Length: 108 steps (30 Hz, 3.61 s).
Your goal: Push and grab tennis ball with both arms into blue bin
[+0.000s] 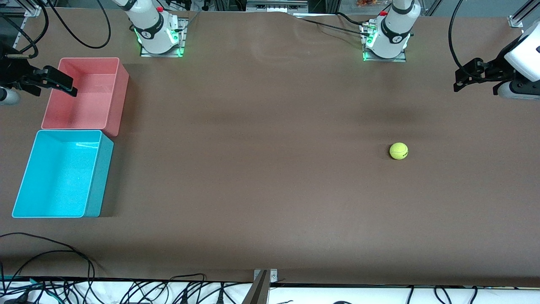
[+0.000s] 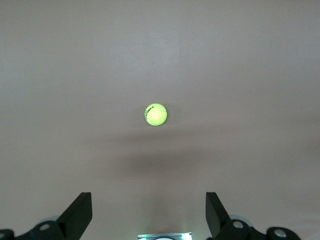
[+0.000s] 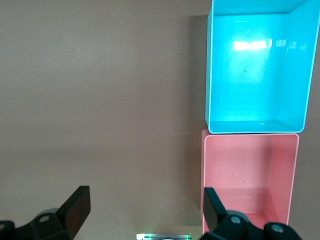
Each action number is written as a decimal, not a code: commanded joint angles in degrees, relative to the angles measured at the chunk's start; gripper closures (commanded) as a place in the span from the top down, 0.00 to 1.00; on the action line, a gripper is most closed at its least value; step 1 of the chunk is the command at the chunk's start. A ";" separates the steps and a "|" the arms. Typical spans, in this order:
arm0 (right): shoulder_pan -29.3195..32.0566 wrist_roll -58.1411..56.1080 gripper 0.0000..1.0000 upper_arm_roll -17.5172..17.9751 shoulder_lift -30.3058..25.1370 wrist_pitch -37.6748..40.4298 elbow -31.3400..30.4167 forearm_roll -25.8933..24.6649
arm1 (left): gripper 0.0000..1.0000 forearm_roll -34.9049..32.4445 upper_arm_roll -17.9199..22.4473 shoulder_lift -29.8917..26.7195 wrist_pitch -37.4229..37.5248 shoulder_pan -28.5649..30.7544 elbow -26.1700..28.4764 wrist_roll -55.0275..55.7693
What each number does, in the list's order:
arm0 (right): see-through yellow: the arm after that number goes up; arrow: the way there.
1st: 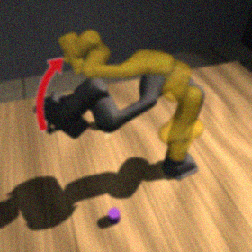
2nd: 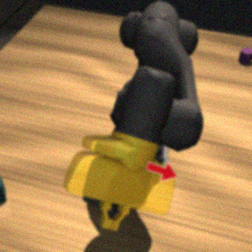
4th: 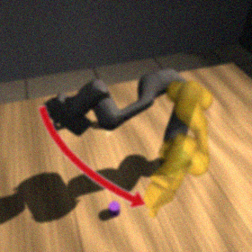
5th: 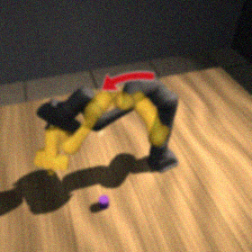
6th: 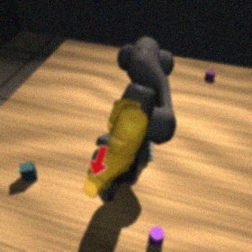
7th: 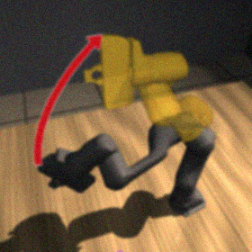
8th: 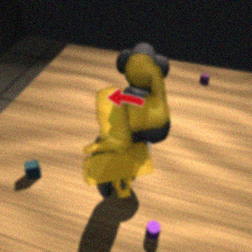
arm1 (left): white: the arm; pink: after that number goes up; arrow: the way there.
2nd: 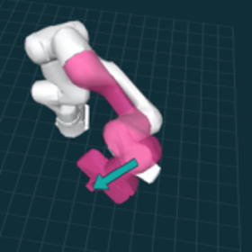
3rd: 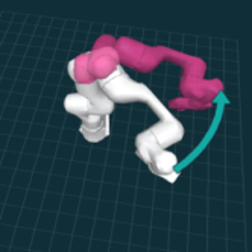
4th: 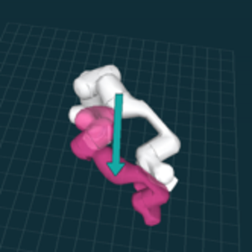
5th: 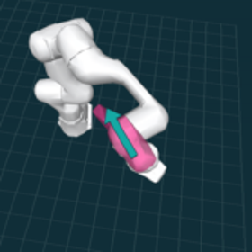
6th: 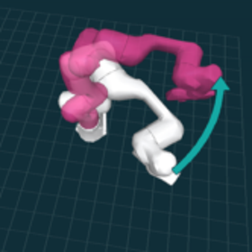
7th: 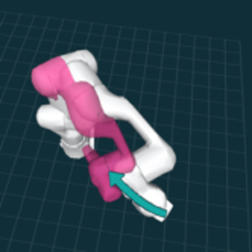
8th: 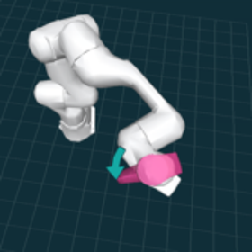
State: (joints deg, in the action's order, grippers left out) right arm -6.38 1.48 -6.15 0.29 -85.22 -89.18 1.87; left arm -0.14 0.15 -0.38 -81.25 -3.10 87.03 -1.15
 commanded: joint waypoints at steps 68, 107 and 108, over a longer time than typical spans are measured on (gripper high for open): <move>0.40 0.19 1.00 1.67 0.50 1.19 1.47 -0.28 | 1.00 -0.57 0.02 0.82 0.30 0.28 -1.95 0.36; 1.10 0.19 1.00 -0.44 1.38 3.74 4.10 -0.46 | 1.00 -0.57 0.02 1.26 -0.58 0.20 -1.95 0.36; 1.10 0.19 1.00 -0.44 1.55 3.74 4.10 -0.46 | 1.00 -0.57 0.02 1.26 -0.58 0.20 -1.95 0.36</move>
State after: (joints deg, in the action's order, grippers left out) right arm -5.47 1.51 -6.71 0.80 -82.78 -86.87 1.58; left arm -0.14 0.37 -0.19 -81.95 -3.01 86.82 -1.15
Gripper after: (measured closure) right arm 0.000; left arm 0.000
